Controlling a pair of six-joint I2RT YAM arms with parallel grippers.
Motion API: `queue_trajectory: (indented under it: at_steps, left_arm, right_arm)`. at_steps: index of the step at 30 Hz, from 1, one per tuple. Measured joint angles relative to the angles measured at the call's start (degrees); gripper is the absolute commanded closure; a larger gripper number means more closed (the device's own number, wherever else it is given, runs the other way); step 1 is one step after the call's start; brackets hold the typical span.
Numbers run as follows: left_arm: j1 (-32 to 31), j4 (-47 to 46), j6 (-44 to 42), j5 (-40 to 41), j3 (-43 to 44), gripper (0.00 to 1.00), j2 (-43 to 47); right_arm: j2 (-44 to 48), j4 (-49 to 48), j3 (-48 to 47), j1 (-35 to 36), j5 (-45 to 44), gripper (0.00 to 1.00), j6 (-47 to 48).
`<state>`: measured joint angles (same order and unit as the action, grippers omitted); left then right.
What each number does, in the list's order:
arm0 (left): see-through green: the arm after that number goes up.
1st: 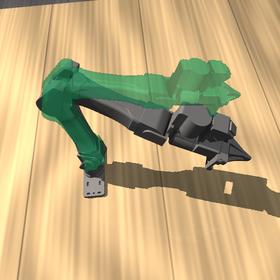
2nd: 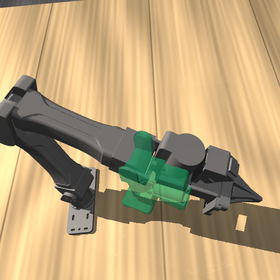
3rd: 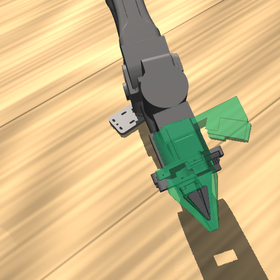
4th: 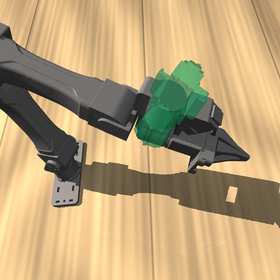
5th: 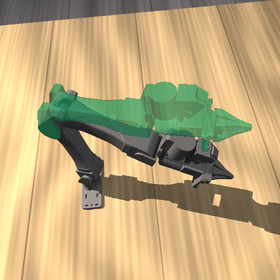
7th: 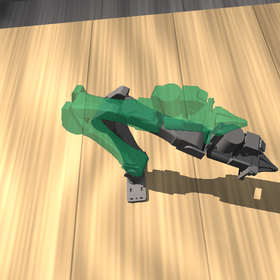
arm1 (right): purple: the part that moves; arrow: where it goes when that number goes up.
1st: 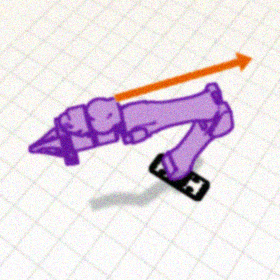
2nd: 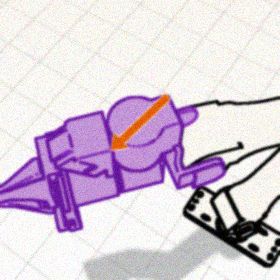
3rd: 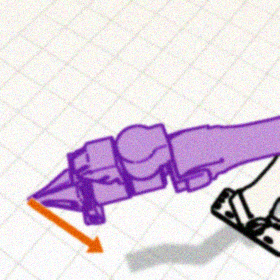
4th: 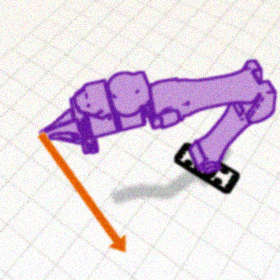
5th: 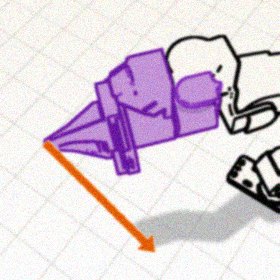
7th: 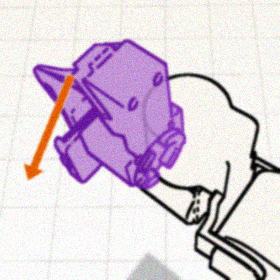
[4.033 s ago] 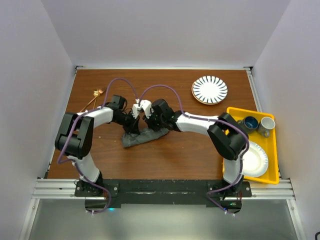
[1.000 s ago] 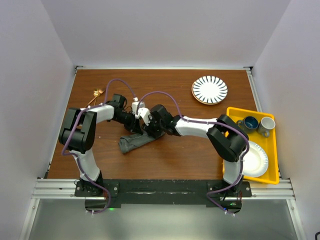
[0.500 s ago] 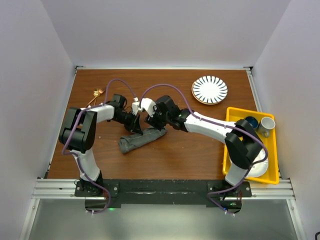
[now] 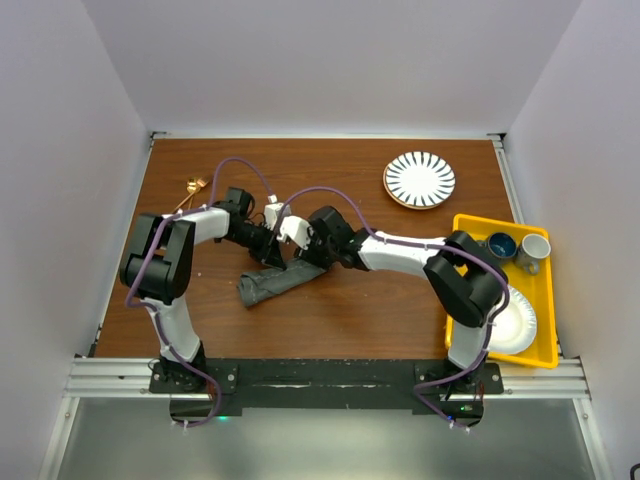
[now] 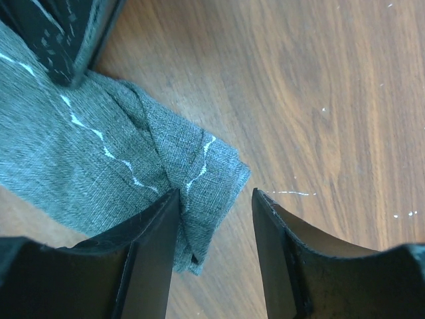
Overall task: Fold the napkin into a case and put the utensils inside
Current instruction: Stuff the top corner of the smaller-rectangle-folded napkin into the folded napkin.
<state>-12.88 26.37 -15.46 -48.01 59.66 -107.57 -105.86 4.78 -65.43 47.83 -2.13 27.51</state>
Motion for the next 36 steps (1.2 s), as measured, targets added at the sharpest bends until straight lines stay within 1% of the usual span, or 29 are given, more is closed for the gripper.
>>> queue_trajectory:
  at_steps: [2,8,15,20,26,28,31,32,34,35,36]
  left_arm:
    - [0.0,0.02,0.0,0.02,0.04,1.0,-0.02]
    - [0.0,0.5,-0.04,0.0,0.42,1.0,-0.28]
    - [0.0,0.63,-0.07,0.0,0.5,1.0,-0.35]
    - [0.0,0.87,-0.09,-0.02,0.7,1.0,-0.5]
    - [0.0,1.09,-0.09,-0.02,0.9,1.0,-0.63]
    - [0.0,1.11,-0.09,-0.02,0.9,1.0,-0.63]
    - [0.0,1.11,-0.09,-0.02,0.9,1.0,-0.63]
    - [0.0,1.11,-0.09,-0.02,0.9,1.0,-0.63]
    - [0.0,1.11,-0.09,0.0,0.9,1.0,-0.63]
    - [0.02,1.11,-0.09,0.0,0.9,1.0,-0.63]
    - [0.02,1.11,-0.09,0.0,0.9,1.0,-0.63]
  right_arm:
    - [-0.72,-0.74,0.57,0.0,-0.2,0.43,0.68]
    - [-1.05,-1.84,0.79,0.04,-0.33,0.39,1.62]
    - [3.06,2.03,0.81,-0.07,0.42,0.39,2.54]
    - [5.77,2.51,1.2,-0.24,2.23,0.39,4.63]
    - [5.22,2.54,2.19,-0.24,3.39,0.39,7.54]
    - [4.04,2.29,2.19,-0.24,3.41,0.42,8.57]
    - [2.08,0.92,2.64,-0.24,3.1,0.49,9.79]
    - [1.31,0.35,2.82,-0.24,2.97,0.63,10.14]
    - [0.31,-1.29,2.82,-0.22,2.56,0.8,10.82]
    - [0.0,-1.51,2.82,-0.2,2.34,0.87,10.8]
    - [-0.22,-1.55,2.82,-0.2,2.25,0.98,11.21]
